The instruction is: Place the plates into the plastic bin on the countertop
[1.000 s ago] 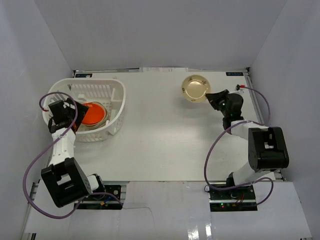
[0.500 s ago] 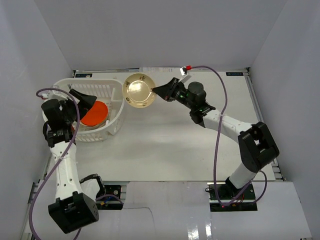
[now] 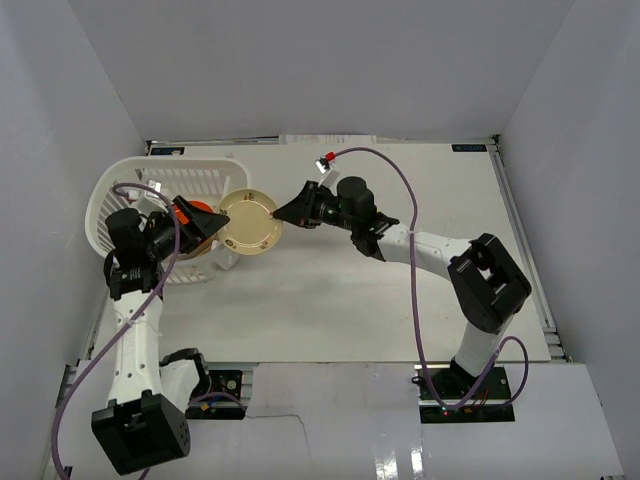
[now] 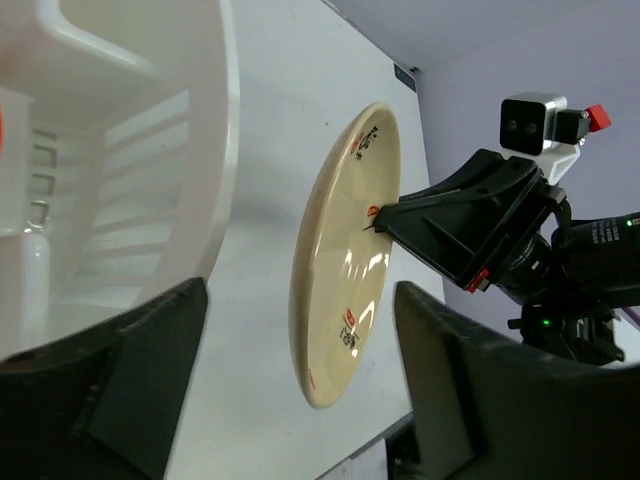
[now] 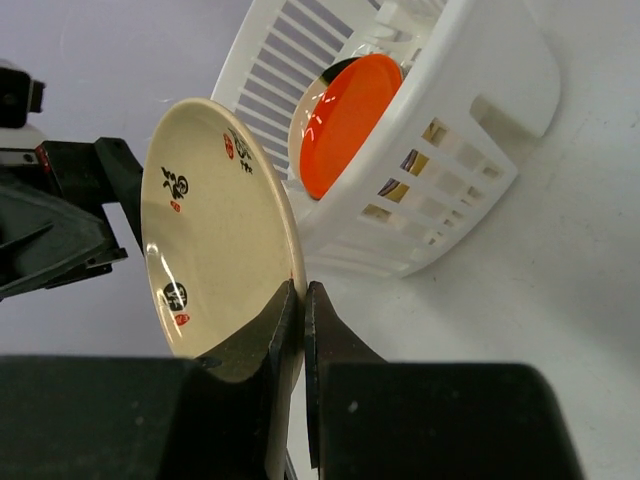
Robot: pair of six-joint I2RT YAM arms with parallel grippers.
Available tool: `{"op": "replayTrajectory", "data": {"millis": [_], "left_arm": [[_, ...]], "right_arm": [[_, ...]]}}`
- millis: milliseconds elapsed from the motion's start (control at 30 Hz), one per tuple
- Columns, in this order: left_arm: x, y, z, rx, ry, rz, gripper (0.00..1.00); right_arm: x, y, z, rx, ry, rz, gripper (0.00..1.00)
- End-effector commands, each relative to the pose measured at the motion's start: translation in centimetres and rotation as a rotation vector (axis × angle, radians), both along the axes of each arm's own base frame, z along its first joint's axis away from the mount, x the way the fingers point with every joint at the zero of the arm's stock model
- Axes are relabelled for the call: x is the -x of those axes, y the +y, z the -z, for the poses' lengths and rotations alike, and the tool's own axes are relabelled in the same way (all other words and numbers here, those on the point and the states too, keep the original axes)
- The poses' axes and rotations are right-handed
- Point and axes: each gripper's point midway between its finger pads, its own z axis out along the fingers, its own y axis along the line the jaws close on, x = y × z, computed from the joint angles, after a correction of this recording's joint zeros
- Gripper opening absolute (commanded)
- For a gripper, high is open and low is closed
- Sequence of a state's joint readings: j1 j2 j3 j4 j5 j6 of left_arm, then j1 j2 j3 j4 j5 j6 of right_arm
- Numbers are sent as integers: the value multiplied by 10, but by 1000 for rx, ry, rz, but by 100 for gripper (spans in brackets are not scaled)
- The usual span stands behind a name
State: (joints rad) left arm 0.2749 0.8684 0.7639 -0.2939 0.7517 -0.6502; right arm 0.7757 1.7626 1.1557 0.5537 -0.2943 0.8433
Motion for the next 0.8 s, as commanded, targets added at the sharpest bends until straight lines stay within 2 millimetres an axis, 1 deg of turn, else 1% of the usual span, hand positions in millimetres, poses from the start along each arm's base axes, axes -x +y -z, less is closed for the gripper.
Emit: {"op": "replayTrajectory", "data": {"millis": [0, 33, 67, 133, 167, 200, 233, 267, 300, 333, 367, 400, 433, 467, 500, 533, 567, 600, 633, 700, 733, 767], "left_arm": [[-1, -12, 2, 8, -20, 84, 78], [-3, -11, 2, 4, -18, 77, 68], [-5, -8, 1, -6, -21, 55, 50], [-8, -5, -6, -14, -37, 36, 37], [-11, -2, -9, -20, -42, 18, 32], [-12, -1, -14, -23, -47, 4, 25], [-14, 2, -17, -22, -48, -14, 22], [-18, 8, -19, -35, -48, -56, 19], [-20, 12, -25, -45, -53, -83, 17], [-23, 18, -25, -55, -43, -116, 15], [-29, 29, -23, -76, -27, -182, 15], [-32, 35, -23, -87, -17, -215, 15], [-36, 42, -25, -97, -15, -254, 15], [-40, 49, -23, -91, 5, -298, 15], [-44, 62, -19, -102, 24, -365, 15], [-46, 70, -20, -109, 27, -403, 15], [-48, 80, -17, -109, 41, -453, 16], [-51, 89, -12, -115, 58, -494, 16], [-52, 106, -6, -132, 76, -570, 17], [-54, 122, 4, -142, 110, -643, 18], [-53, 129, 9, -145, 125, -673, 18], [-52, 134, 12, -151, 132, -696, 19]], "right_arm": [[13, 12, -42, -94, -56, -64, 8], [16, 12, -41, -95, -54, -71, 8], [17, 11, -43, -97, -56, -71, 8], [18, 9, -38, -89, -50, -70, 8], [19, 8, -37, -88, -49, -70, 12], [20, 8, -37, -86, -49, -73, 18], [22, 6, -35, -81, -49, -76, 27], [23, 5, -34, -78, -51, -78, 45], [24, 4, -34, -76, -54, -80, 54], [27, -1, -34, -72, -58, -81, 59], [27, -5, -31, -63, -66, -81, 69], [29, -9, -32, -61, -74, -80, 70], [30, -16, -38, -66, -91, -74, 75], [33, -22, -30, -46, -95, -77, 77], [35, -27, -29, -38, -103, -76, 81], [38, -34, -36, -40, -126, -69, 81], [40, -40, -25, -1, -130, -68, 81], [41, -45, -23, 15, -139, -63, 82], [45, -51, -30, 17, -162, -50, 82], [47, -62, -17, 69, -174, -28, 82], [50, -67, -23, 70, -195, -17, 81], [52, -71, -17, 87, -193, -10, 81]]}}
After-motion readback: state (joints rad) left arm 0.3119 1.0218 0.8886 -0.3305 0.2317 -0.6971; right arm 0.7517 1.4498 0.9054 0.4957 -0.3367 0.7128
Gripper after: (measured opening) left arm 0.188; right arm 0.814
